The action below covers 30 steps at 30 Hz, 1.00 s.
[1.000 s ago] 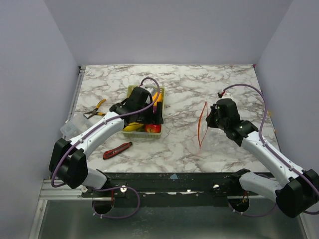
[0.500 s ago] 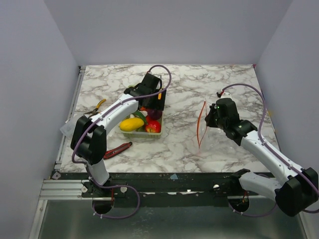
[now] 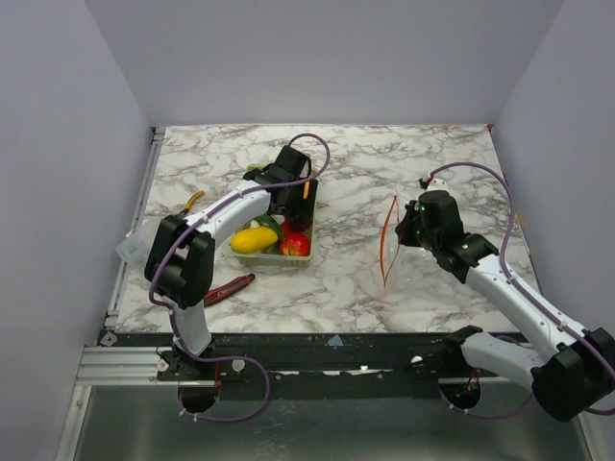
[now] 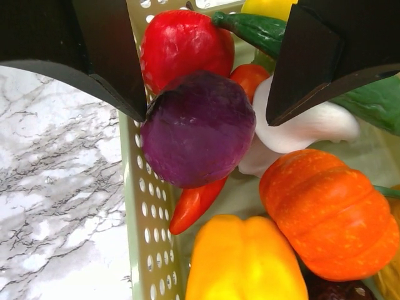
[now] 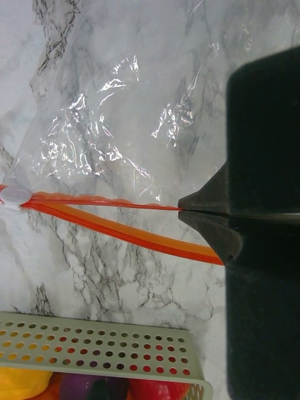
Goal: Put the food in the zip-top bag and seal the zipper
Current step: Pick up the fake vegetable from the bin.
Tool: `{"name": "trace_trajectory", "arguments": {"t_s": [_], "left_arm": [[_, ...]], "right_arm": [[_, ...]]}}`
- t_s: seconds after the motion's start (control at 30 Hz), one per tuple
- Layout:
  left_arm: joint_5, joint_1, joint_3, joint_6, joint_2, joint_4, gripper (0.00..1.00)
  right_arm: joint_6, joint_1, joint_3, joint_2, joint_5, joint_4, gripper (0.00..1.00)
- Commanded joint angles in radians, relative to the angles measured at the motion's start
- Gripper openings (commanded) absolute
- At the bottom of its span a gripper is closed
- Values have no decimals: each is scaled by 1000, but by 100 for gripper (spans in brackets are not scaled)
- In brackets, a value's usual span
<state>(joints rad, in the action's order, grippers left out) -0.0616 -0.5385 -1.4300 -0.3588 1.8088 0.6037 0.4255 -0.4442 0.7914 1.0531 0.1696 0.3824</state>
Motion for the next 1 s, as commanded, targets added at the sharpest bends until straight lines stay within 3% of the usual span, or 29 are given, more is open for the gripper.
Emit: {"name": "trace_trajectory", "arguments": {"t_s": [0.0,0.2,0.4,0.53,0.67,0.83,0.97], "left_arm": [[60,5,10,-1,24,-16,78],[75,5,8,-8,1,-12,44],[28,5,32,-6,-115,-19,20],[60,5,61,-39,-214,-41,16],[284,3,144,-145,-341,-150,13],[610,-43,321,-366,-464,-539,13],[710,-118,373,-536,-452,-794,12]], "right_arm": [[-8,-4,-15,-15,-22,-18,0],[-12,-4,-2,-4,-25,-7,0],[-12,-5,7,-14,-25,11,0],[1,-4,14,-42,-37,24,0],[46,-5,24,-79,-80,26,0],[118,-7,62,-91,-97,58,0],[146,-5,90,-100,-131,70,0]]}}
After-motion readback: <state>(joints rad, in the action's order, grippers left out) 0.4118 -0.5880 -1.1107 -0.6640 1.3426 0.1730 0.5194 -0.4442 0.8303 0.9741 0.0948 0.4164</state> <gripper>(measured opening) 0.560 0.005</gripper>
